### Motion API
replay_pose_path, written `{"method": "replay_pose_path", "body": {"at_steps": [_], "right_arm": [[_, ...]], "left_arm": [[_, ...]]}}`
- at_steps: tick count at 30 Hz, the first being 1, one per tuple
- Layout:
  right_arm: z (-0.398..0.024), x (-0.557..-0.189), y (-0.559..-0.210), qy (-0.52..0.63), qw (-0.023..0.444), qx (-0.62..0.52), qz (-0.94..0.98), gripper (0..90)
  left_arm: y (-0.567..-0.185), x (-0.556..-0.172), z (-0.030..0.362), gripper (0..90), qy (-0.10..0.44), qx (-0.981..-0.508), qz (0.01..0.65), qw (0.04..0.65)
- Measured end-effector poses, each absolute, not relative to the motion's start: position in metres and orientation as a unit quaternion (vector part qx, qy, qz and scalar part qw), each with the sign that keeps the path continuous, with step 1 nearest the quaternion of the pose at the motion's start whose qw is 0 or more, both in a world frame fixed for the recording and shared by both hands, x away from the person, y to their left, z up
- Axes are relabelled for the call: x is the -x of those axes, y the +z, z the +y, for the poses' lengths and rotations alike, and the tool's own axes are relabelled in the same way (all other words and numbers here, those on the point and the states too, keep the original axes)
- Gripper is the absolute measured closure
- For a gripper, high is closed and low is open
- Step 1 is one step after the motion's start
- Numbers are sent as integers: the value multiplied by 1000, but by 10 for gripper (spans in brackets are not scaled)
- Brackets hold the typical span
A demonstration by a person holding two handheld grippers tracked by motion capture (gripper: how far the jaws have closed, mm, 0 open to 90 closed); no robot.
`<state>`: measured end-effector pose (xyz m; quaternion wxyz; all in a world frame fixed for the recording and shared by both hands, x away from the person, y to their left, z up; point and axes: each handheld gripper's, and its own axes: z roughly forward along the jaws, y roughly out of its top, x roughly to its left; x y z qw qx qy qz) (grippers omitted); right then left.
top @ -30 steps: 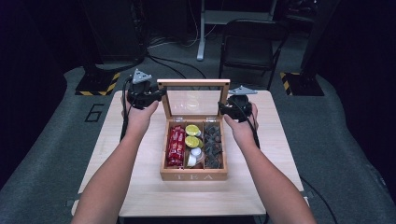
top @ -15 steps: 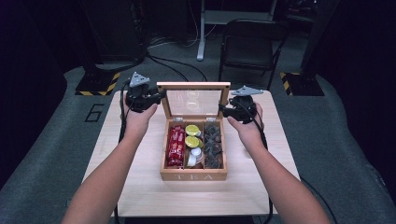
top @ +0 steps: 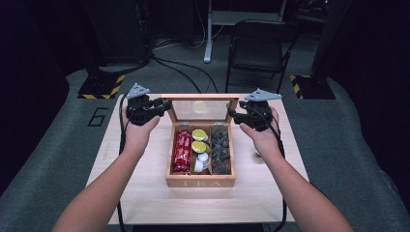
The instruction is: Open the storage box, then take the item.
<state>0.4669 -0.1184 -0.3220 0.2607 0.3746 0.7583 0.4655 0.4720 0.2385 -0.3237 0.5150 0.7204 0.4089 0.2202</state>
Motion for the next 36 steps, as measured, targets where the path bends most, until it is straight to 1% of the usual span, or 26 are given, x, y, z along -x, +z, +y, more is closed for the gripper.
{"method": "replay_pose_path", "body": {"at_steps": [4,8,14,17,20,30,36], "right_arm": [[-122,-459,-316,465,272,-360,762,477],[-122,-453,-317,467,268,-357,764,482],[-122,-439,-319,489,258,-344,759,485],[-122,-432,-320,492,261,-336,759,499],[-121,-428,-321,485,260,-333,766,494],[-124,-415,-329,482,260,-327,770,517],[-126,-404,-335,481,261,-321,773,526]], "left_arm": [[-329,-465,241,592,209,-717,409,524],[-331,-460,240,590,214,-723,404,518],[-333,-447,239,580,206,-734,409,502],[-338,-440,240,556,194,-736,408,504],[-341,-435,241,551,193,-732,405,513],[-344,-421,239,547,215,-752,383,491],[-351,-415,240,545,209,-755,380,491]]}}
